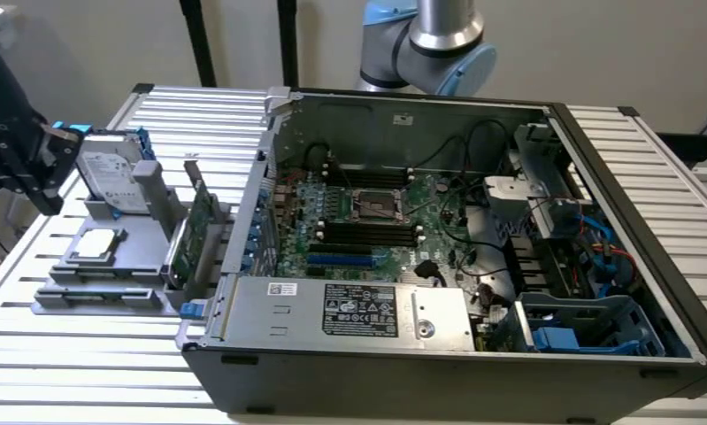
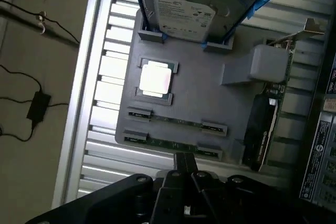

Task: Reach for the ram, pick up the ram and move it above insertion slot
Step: 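Reach for the ram, then pick up the ram and move it above insertion slot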

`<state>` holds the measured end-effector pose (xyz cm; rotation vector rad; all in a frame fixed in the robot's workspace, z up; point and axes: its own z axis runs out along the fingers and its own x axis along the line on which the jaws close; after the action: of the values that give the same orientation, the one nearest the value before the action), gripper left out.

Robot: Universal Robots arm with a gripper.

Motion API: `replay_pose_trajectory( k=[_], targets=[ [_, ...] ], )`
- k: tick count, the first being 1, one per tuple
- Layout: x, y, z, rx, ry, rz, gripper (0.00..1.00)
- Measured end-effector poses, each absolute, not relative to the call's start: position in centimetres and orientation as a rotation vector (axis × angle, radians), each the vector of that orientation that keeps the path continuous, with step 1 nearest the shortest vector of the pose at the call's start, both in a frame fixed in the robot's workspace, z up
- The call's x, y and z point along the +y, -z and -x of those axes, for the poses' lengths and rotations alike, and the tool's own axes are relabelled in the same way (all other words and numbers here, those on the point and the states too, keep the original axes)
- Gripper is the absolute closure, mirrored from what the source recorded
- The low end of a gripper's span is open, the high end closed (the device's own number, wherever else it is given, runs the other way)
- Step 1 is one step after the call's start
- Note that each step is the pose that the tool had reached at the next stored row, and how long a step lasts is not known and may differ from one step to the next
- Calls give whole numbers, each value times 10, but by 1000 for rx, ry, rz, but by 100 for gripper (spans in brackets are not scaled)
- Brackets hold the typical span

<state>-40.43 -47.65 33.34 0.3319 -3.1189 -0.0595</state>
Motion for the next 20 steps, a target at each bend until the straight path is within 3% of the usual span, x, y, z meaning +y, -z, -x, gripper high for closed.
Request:
replay_pose_trajectory(
  k=[20],
  targets=[
    [-477,-333,404,-3002,57,-889,89]
  ],
)
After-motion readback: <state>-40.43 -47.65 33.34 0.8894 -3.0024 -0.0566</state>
